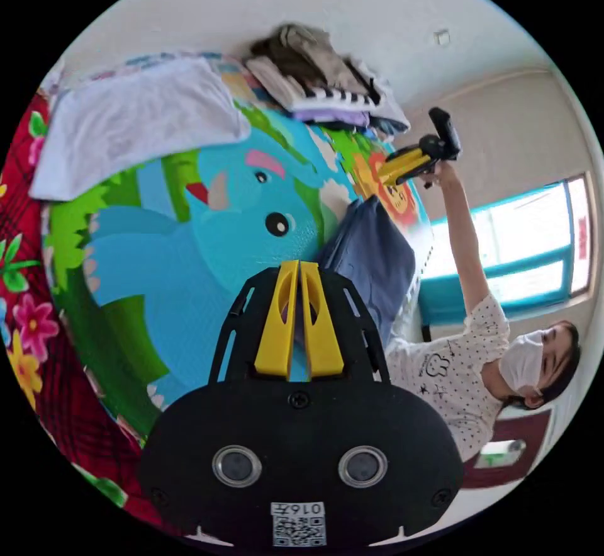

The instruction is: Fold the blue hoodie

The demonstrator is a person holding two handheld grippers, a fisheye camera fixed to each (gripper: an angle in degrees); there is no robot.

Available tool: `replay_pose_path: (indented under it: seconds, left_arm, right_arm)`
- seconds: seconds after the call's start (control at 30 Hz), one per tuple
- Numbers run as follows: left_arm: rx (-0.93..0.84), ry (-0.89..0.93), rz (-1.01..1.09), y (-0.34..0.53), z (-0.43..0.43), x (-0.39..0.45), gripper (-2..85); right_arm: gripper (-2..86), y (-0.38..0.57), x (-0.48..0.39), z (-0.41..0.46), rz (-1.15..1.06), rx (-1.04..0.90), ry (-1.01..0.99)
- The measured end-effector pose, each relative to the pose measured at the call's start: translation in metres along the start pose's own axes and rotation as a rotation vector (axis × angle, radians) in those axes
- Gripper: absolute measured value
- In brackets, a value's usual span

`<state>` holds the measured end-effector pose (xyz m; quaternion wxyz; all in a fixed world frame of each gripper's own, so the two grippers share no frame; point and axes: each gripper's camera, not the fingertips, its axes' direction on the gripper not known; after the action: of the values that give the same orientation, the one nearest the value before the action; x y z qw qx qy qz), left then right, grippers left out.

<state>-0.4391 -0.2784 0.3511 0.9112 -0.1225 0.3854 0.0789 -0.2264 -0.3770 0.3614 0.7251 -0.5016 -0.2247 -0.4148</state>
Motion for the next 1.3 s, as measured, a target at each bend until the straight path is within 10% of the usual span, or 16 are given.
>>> replay_pose_path:
  seconds: [0.2, 0.43, 0.8, 1.3]
  left_arm:
    - [0.108, -0.207, 0.126, 0.091, 0.036, 0.083, -1.0]
    - [0.176, -0.423, 0.059, 0.144, 0.095, 0.084, -1.0]
    - [0.37, -0.27, 0.225, 0.201, 0.071, 0.189, -1.0]
    - [0.1, -0.314, 0.369, 0.115, 0.243, 0.285, -1.0]
  right_arm:
    - [1.5, 0.122, -0.111, 0.032, -0.293, 0.415, 0.278]
    - [-0.4, 0.149, -0.12, 0.14, -0.192, 0.262, 0.536]
    - [-0.2, 0.299, -0.143, 0.132, -0.079, 0.673, 0.241]
    - [-0.1, 0.381, -0.195, 0.264, 0.113, 0.5, 0.331]
